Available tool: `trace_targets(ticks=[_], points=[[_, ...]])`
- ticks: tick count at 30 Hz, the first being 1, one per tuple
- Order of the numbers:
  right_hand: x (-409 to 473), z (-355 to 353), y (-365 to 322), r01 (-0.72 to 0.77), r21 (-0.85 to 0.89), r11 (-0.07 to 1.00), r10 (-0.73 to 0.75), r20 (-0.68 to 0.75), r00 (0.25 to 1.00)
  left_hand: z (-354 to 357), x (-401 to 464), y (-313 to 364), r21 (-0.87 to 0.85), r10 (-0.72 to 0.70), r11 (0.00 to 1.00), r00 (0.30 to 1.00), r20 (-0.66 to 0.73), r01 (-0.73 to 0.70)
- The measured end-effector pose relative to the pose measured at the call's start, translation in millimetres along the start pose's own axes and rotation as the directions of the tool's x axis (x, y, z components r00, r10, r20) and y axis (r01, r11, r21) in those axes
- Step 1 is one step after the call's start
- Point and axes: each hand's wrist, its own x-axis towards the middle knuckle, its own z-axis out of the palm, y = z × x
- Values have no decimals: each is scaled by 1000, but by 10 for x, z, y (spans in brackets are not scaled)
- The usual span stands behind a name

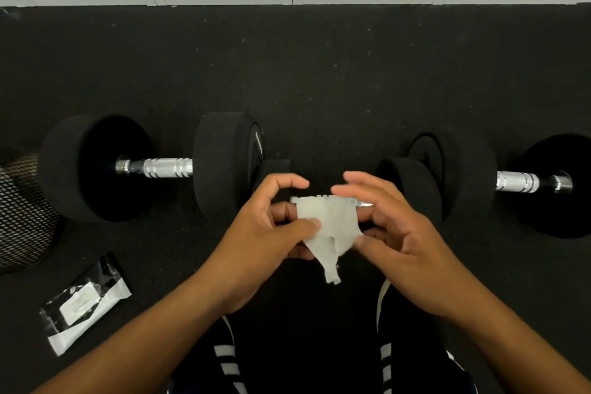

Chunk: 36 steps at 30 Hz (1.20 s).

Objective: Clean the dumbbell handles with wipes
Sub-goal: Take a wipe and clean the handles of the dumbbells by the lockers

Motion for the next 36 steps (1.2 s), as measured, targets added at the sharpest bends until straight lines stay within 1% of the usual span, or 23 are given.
trace_targets(ticks=[3,8,11,13,16,18,21,23,25,27,29,31,34,36], points=[[19,-44,-33,-6,-15,1000,7,86,996,-62,-4,46,14,48,999,998,47,-49],[60,5,-94,5,-29,1000,-2,101,995,-141,7,42,80,97,991,985,143,-109],[93,36,-94,17,-68,998,-9,116,993,-142,15,5,77,98,991,984,151,-111],[111,56,-76,14,-95,995,-7,71,997,-152,19,-16,60,110,991,983,150,-120],[127,70,-33,-42,4,999,42,-15,999,-181,20,-50,138,144,976,975,168,-168],[134,76,-30,-72,42,997,74,-59,995,-196,15,-86,168,135,972,974,181,-166],[143,81,-28,-93,10,996,94,-127,987,-207,-12,-105,111,115,984,969,221,-142],[146,90,-34,-107,18,994,108,-146,983,-206,-24,-116,109,117,983,961,250,-148],[145,108,-39,-115,40,993,120,-152,981,-183,-29,-129,180,162,963,965,207,-200],[143,125,-30,-122,51,991,129,-161,979,-139,-25,-132,260,233,931,966,109,-254],[141,142,-28,-116,105,988,130,-139,982,-97,-18,-135,292,277,918,961,14,-268],[137,153,-23,-116,190,975,138,-110,984,-76,-11,-144,288,280,923,959,-50,-254],[127,156,-19,-169,330,929,218,-118,969,-47,-6,-158,256,257,940,962,-98,-225],[128,165,-12,-162,302,939,217,-157,964,-17,-7,-133,241,229,949,970,-85,-203]])
